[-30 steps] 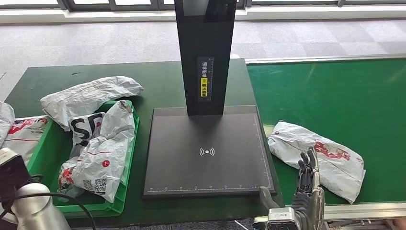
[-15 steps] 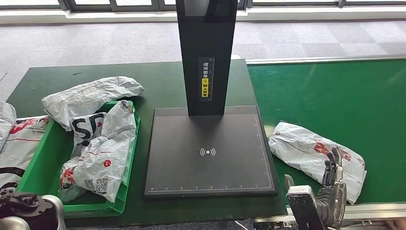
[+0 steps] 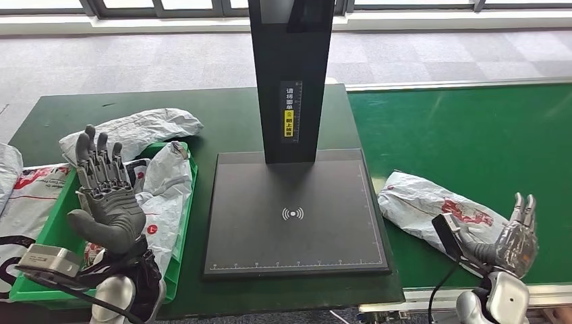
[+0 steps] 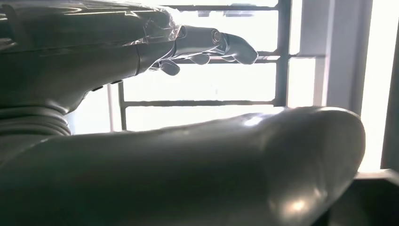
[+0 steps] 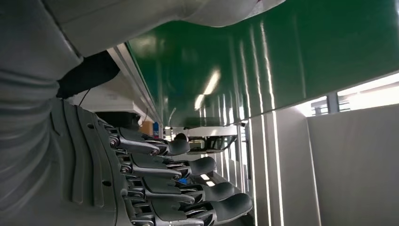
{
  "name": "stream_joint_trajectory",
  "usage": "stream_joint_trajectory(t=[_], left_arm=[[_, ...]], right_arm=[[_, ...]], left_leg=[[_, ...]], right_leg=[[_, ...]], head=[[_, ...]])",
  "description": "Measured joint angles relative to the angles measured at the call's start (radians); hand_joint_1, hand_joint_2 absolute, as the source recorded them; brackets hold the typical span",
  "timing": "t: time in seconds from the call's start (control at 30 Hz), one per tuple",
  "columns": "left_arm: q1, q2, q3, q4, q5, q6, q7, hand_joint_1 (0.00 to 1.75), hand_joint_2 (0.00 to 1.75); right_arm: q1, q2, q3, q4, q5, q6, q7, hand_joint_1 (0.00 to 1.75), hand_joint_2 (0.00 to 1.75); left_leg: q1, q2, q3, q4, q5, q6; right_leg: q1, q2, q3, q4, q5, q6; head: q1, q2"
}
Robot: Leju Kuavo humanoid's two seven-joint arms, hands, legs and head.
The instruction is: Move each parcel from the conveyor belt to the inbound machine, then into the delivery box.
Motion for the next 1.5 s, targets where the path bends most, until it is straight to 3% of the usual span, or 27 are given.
stream_joint_trajectory(t=[0.13, 0.27, 0.47, 0.63, 0.73, 0.9, 1.0, 1.1, 1.27, 1.4, 1.5], left_arm=[[0.000, 0.008, -0.033, 0.051, -0.064, 0.124, 0.000, 0.00, 0.00], [0.001, 0.036, -0.093, 0.093, -0.094, 0.215, -0.001, 0.00, 0.00], [0.002, 0.058, -0.122, 0.139, -0.042, 0.170, -0.001, 0.00, 0.00], [0.003, 0.069, -0.122, 0.149, -0.046, 0.147, -0.002, 0.00, 0.00], [0.003, 0.075, -0.122, 0.150, -0.055, 0.147, -0.002, 0.00, 0.00], [0.003, 0.085, -0.122, 0.155, -0.065, 0.149, -0.002, 0.00, 0.00], [0.003, 0.089, -0.123, 0.160, -0.072, 0.156, -0.002, 0.00, 0.00], [0.003, 0.091, -0.124, 0.162, -0.078, 0.172, -0.002, 0.00, 0.00], [0.003, 0.092, -0.125, 0.165, -0.078, 0.181, -0.002, 0.00, 0.00], [0.004, 0.093, -0.125, 0.166, -0.079, 0.183, -0.002, 0.00, 0.00], [0.009, 0.093, -0.125, 0.167, -0.087, 0.195, -0.002, 0.00, 0.00]], right_arm=[[-0.146, -0.060, -0.003, 0.277, 0.005, -0.022, 0.028, 0.00, 1.75], [-0.231, -0.099, -0.003, 0.445, 0.013, -0.042, 0.048, 0.00, 1.75], [-0.278, -0.130, -0.004, 0.569, -0.004, -0.067, 0.066, 0.00, 1.75], [-0.288, -0.137, -0.020, 0.620, -0.060, -0.044, 0.021, 0.00, 1.75], [-0.289, -0.130, -0.044, 0.641, -0.121, 0.030, -0.039, 0.00, 1.75], [-0.290, -0.097, -0.070, 0.676, -0.162, 0.336, -0.089, 0.00, 1.75], [-0.299, -0.080, -0.072, 0.689, -0.155, 0.466, -0.112, 0.00, 1.75], [-0.307, -0.072, -0.072, 0.691, -0.142, 0.539, -0.138, 0.00, 1.75], [-0.315, -0.061, -0.068, 0.692, -0.135, 0.563, -0.148, 0.03, 1.75], [-0.317, -0.054, -0.065, 0.692, -0.130, 0.570, -0.148, 1.75, 1.75], [-0.321, -0.050, -0.054, 0.692, -0.102, 0.549, -0.150, 1.75, 1.75]], left_leg=[[0.000, -0.003, 0.000, 0.000, 0.001, 0.001], [0.000, -0.005, -0.002, 0.000, 0.001, 0.001], [0.000, -0.006, -0.004, 0.000, 0.001, 0.001], [0.000, -0.006, -0.005, 0.000, 0.001, 0.001], [0.000, -0.007, -0.010, 0.000, 0.001, 0.001], [0.001, -0.006, -0.011, 0.000, 0.000, 0.001], [0.003, -0.004, -0.009, 0.000, 0.000, 0.000], [0.006, -0.001, -0.007, 0.000, -0.001, 0.000], [0.006, 0.003, -0.004, 0.000, -0.001, 0.000], [0.007, 0.003, -0.002, 0.000, -0.001, 0.000], [0.008, 0.005, 0.000, 0.000, -0.001, 0.001]], right_leg=[[0.000, -0.002, -0.001, 0.000, 0.001, 0.000], [0.000, -0.004, -0.002, 0.000, 0.000, 0.000], [0.000, -0.006, -0.003, 0.000, 0.000, 0.000], [0.000, -0.006, -0.003, 0.000, 0.000, 0.000], [0.000, -0.007, -0.003, 0.000, 0.000, 0.001], [0.000, -0.006, -0.004, 0.000, 0.000, 0.001], [0.003, -0.004, -0.001, -0.001, 0.000, 0.001], [0.005, -0.001, 0.004, -0.003, 0.000, 0.000], [0.006, 0.002, 0.007, -0.005, 0.001, 0.000], [0.007, 0.002, 0.010, -0.006, 0.002, 0.000], [0.007, 0.003, 0.012, -0.007, 0.003, 0.000]], head=[[0.000, 0.000], [0.000, 0.000], [0.000, 0.000], [0.000, 0.000], [0.000, 0.000], [0.000, 0.000], [0.000, 0.000], [0.000, 0.000], [0.000, 0.000], [0.000, 0.000], [0.000, 0.000]])
